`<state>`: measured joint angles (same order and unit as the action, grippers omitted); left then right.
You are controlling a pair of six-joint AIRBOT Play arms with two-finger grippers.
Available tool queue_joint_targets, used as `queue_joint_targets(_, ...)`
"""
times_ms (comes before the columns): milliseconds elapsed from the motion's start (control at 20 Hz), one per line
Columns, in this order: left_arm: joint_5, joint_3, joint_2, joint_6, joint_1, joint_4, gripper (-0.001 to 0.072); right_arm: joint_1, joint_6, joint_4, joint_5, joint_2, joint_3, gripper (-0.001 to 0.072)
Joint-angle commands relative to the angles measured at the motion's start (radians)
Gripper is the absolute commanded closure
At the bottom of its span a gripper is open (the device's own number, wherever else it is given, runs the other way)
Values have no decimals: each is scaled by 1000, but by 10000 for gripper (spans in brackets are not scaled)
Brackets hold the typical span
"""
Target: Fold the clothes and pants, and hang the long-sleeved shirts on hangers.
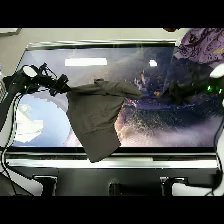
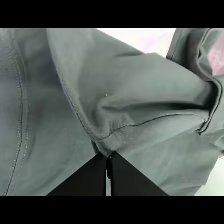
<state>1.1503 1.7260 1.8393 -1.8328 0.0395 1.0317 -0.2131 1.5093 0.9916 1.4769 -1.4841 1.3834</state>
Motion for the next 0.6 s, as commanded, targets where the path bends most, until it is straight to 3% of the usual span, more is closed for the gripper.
queue_joint_targets(0,18,1,1,0,1,0,690,79,-53,-87,-174,201,-464,239)
queue_joint_targets(200,38,1,1,0,3,0,690,290,-78,-231,-377,262,-742,239)
queue_joint_targets(550,56,1,1,0,3,0,689,644,-32,-342,-669,202,-775,239)
